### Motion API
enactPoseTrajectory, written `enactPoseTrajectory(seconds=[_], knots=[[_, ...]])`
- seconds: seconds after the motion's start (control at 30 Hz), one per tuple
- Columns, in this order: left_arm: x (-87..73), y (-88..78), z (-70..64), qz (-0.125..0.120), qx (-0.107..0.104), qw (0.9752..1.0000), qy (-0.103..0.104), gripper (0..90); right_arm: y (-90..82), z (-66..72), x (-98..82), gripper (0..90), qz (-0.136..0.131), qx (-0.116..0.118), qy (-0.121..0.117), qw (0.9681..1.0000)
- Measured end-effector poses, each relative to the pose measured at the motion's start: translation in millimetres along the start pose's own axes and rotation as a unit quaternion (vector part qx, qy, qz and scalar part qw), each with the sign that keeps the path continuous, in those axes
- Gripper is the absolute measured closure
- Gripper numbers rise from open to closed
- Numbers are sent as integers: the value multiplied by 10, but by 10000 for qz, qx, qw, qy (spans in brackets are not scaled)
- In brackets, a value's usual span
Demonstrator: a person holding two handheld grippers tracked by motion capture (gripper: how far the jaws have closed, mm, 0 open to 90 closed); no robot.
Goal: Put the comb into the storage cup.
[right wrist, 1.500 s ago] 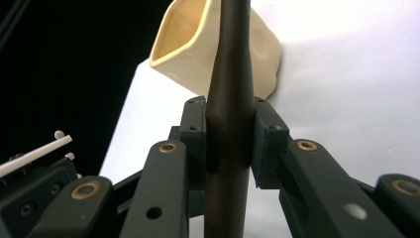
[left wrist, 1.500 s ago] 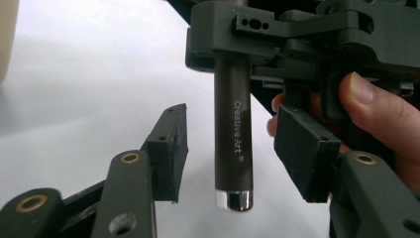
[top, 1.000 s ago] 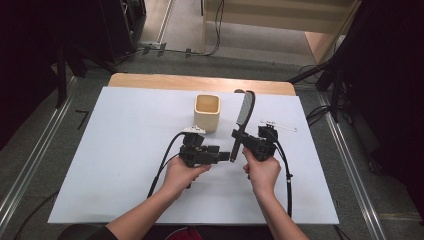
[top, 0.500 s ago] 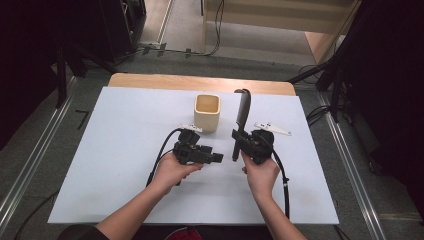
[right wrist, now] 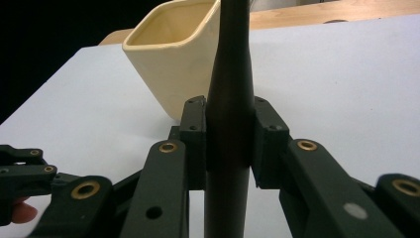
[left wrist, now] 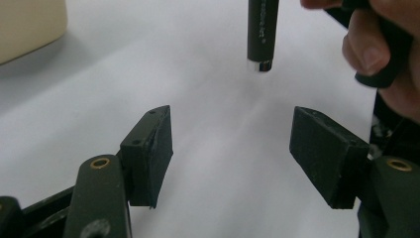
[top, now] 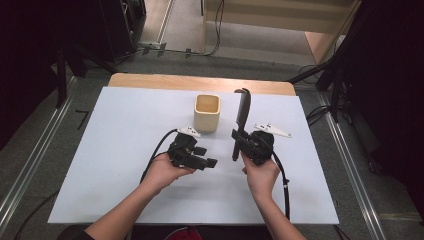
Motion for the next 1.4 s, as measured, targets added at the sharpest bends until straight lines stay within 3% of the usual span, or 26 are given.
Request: enactPoseTrajectory(seconds=[0.33,1.07,1.4], knots=[[-157,-160,37,107,252,9996,85,344,-4,30,-18,700,-89,-4,-72,9999],[-542,-437,125,-55,520,9985,163,344,-14,117,-10,700,-232,103,-193,9995],[-762,-600,178,-139,639,9979,-26,344,23,185,31,700,-192,235,-275,9992]])
Point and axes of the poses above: each handheld gripper's, and its own axes: y roughly forward along the jaws, x roughly out of its top, z roughly to its left, the point moved 1 cm from there along y, roughly forward along the jaws, and after that the axes turned 11 degrees about z, right-handed, at the moved point
